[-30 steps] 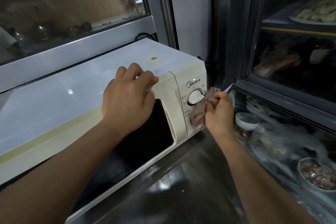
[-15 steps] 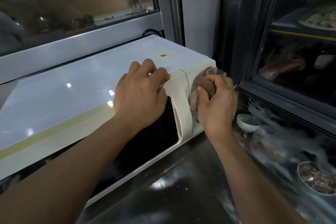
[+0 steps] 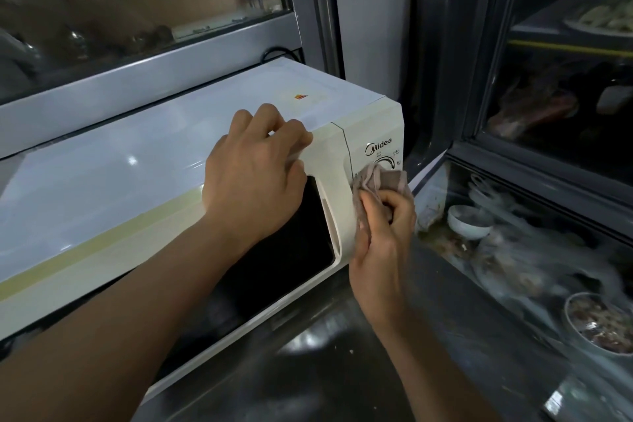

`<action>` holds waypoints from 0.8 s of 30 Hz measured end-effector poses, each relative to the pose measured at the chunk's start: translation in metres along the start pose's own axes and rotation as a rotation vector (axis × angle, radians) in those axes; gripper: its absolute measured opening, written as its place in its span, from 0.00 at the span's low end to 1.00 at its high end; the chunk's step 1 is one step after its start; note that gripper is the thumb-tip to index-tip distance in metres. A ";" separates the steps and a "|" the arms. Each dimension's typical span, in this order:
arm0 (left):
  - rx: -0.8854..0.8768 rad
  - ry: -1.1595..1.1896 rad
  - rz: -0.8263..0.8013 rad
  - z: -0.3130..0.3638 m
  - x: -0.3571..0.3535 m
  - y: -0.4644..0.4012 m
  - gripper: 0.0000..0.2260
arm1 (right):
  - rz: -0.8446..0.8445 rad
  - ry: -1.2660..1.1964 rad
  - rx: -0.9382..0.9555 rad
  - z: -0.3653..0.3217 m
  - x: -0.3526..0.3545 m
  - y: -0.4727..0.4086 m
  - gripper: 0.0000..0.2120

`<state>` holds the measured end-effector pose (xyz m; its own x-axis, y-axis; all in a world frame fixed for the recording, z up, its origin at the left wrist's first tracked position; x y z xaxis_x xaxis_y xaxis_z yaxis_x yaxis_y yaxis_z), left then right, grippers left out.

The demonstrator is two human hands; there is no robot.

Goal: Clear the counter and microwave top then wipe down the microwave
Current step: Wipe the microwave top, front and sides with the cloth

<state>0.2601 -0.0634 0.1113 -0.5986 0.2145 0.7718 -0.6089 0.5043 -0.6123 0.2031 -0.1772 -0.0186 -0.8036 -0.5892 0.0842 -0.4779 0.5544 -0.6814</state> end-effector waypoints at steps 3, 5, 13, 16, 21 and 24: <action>-0.005 -0.007 0.001 0.001 -0.001 -0.001 0.13 | 0.037 -0.039 -0.030 0.014 -0.001 0.007 0.15; -0.005 -0.013 -0.003 0.000 -0.001 0.000 0.14 | -0.004 -0.029 -0.083 0.024 0.000 0.013 0.15; 0.001 0.000 0.001 0.001 0.001 0.000 0.14 | -0.118 -0.032 -0.204 0.014 0.013 -0.008 0.13; -0.007 -0.001 0.007 0.001 0.001 0.000 0.13 | -0.044 -0.049 -0.146 0.006 0.010 -0.016 0.14; -0.007 -0.022 0.011 0.001 0.000 0.000 0.13 | -0.035 0.015 -0.135 0.023 0.006 0.009 0.11; -0.015 -0.022 0.012 0.001 0.000 0.000 0.14 | -0.096 0.016 -0.187 0.023 0.009 0.010 0.11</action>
<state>0.2596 -0.0641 0.1106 -0.6171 0.2018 0.7605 -0.5940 0.5144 -0.6185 0.1994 -0.1909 -0.0416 -0.7558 -0.6362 0.1550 -0.6091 0.5960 -0.5232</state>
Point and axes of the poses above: each hand's wrist, its own y-axis away from the middle knuckle, its own x-axis out of the back of the hand, z = x × y, the point moved 2 cm from there along -y, towards the middle knuckle, and after that the axes turned 8 degrees about -y, right-handed, at the moved point
